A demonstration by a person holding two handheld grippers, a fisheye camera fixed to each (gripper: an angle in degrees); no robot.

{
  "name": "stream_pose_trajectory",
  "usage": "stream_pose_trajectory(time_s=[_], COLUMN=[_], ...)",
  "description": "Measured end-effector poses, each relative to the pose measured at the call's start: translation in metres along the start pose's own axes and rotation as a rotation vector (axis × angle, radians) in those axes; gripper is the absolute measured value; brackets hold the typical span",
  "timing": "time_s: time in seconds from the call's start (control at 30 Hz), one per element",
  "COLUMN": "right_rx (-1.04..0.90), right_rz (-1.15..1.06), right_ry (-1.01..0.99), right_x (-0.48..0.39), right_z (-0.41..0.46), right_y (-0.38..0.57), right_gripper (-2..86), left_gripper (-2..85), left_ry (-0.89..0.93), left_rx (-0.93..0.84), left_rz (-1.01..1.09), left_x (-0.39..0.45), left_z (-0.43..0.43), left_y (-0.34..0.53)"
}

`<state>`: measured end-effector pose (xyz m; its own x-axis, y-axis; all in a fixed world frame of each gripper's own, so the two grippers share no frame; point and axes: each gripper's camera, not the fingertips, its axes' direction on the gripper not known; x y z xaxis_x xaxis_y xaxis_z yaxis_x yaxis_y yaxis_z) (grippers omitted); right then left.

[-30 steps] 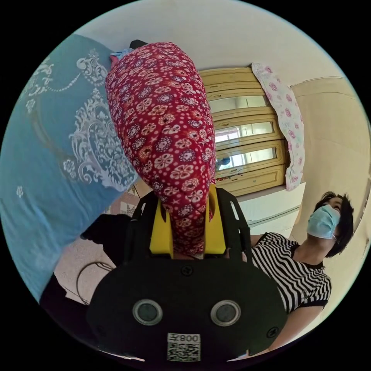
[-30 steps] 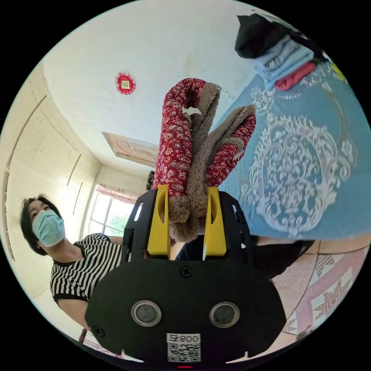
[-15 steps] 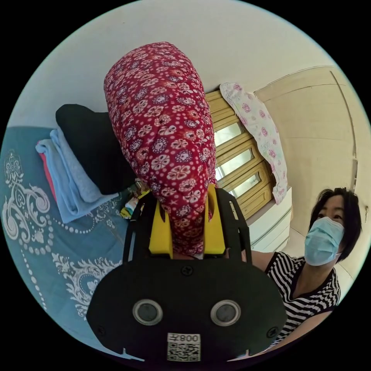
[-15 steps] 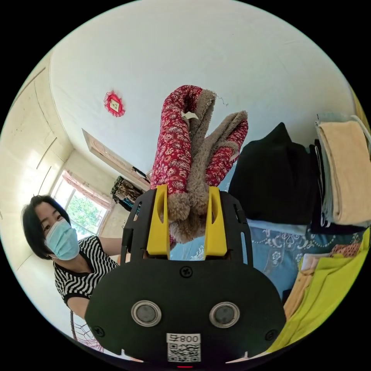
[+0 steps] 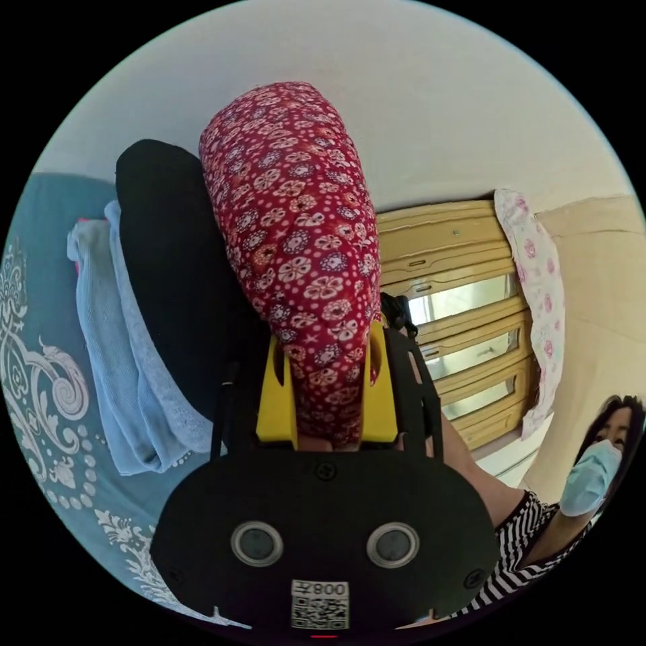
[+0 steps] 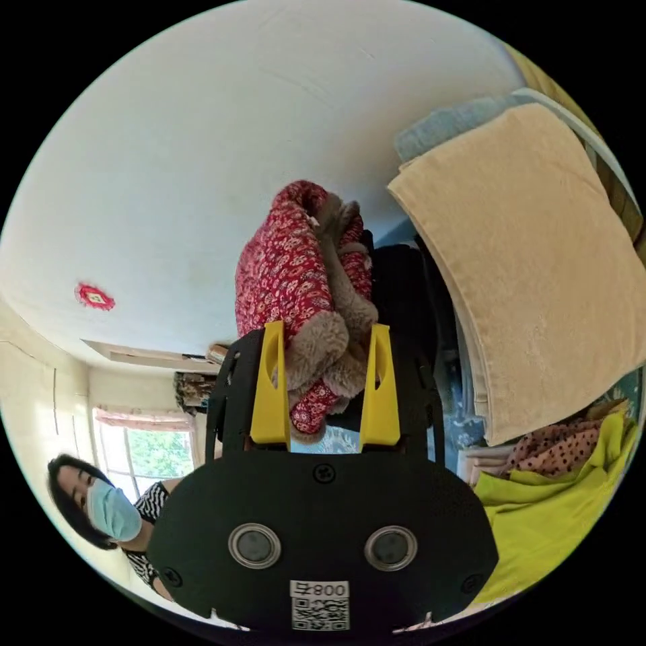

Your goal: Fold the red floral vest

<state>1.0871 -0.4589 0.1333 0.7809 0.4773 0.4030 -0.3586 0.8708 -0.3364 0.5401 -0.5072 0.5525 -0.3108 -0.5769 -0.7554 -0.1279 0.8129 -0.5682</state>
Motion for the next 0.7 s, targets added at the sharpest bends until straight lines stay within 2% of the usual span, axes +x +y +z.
stream_pose_trajectory(time_s=[0.03,0.1,0.17,0.23,0.27,0.33,0.37,0.4,0.47,0.57,0.7], right_rx=[0.061,0.164,0.292,0.350,0.362,0.326,0.224,0.185,0.203,0.220,0.222], right_rz=[-0.029,-0.104,-0.272,-0.404,-0.479,-0.577,-0.563,-0.557,-0.504,-0.428,-0.394], right_ry=[-0.031,0.040,0.149,0.220,0.269,0.383,0.520,0.547,0.504,0.412,0.432], right_x=[-0.003,-0.023,-0.068,-0.105,-0.123,-0.137,-0.134,-0.130,-0.117,-0.102,-0.091], right_z=[-0.012,-0.035,-0.063,-0.064,-0.054,-0.026,-0.002,0.007,0.006,-0.009,-0.011], right_y=[0.003,0.013,0.038,0.061,0.074,0.084,0.078,0.075,0.070,0.063,0.060], right_gripper=[16.1,14.5,12.3,10.3,6.4,2.8,1.7,1.4,0.6,0.3,0.1], left_gripper=[17.2,17.6,18.3,18.9,19.2,19.4,19.2,18.7,15.7,10.7,5.9], left_ry=[-0.006,-0.034,-0.035,-0.032,-0.049,-0.097,-0.147,-0.171,-0.261,-0.297,-0.279], left_rx=[0.009,-0.003,-0.022,-0.019,-0.008,0.006,0.014,0.020,0.088,0.206,0.083], left_rz=[0.026,0.060,0.061,0.058,0.063,0.087,0.117,0.129,0.166,0.258,0.391], left_x=[0.007,0.020,0.030,0.036,0.042,0.053,0.062,0.066,0.081,0.106,0.122], left_z=[0.009,0.023,0.039,0.050,0.055,0.059,0.059,0.057,0.043,0.036,0.088], left_y=[-0.004,-0.010,-0.015,-0.017,-0.017,-0.014,-0.011,-0.009,0.002,0.002,-0.033])
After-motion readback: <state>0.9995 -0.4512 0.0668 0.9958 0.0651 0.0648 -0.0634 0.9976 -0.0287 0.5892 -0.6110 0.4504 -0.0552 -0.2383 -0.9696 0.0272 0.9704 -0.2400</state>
